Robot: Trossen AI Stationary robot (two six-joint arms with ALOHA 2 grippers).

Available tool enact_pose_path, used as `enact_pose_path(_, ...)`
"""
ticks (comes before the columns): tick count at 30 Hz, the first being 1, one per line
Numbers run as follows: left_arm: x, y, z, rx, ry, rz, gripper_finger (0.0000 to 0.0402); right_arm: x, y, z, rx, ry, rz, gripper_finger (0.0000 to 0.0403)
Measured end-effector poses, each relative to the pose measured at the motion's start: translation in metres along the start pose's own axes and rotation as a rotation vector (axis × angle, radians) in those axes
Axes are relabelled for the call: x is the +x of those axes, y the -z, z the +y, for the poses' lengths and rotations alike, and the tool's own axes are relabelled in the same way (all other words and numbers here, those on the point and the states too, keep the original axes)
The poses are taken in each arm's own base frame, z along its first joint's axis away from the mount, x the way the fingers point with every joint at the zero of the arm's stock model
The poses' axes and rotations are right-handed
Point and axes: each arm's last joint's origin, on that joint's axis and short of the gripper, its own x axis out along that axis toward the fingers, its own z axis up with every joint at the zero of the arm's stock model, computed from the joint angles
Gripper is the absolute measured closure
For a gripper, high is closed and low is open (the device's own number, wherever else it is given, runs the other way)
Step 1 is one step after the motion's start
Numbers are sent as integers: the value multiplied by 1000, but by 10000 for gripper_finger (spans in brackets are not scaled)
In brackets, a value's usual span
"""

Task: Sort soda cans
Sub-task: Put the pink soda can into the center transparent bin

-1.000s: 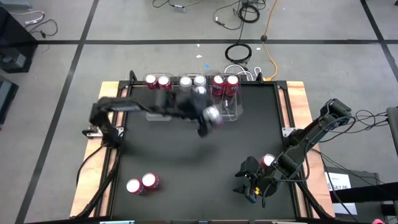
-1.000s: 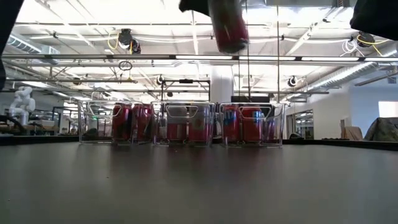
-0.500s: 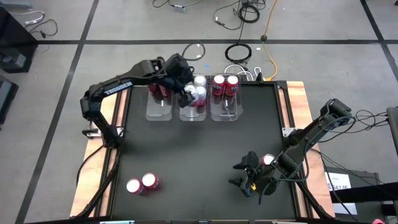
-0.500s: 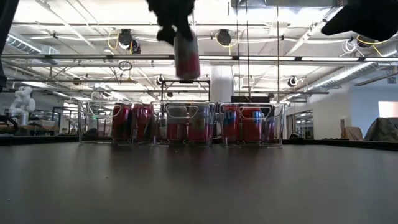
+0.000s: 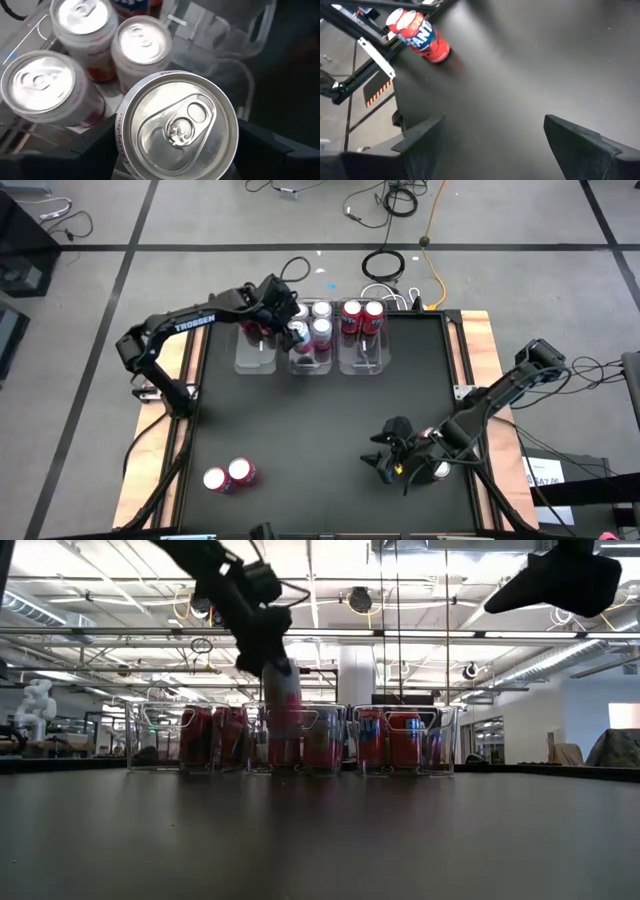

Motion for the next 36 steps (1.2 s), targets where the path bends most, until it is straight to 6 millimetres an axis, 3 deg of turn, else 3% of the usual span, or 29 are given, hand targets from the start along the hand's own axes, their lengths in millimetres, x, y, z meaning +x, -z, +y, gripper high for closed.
enact_pose_path(7, 15, 16, 26, -31, -45, -61, 79, 3, -5, -2, 47, 13, -10, 74)
enact_pose_path(15, 37, 25, 42, -49, -60, -51, 79, 5, -8, -4, 56, 20, -16, 74)
enact_pose_path(21, 51, 27, 47, -53, -83, -34, 79, 7, -10, -4, 63, 23, -21, 74)
enact_pose_path(36, 57, 26, 48, -28, -117, -42, 69, 8, -13, -5, 77, 22, -31, 74)
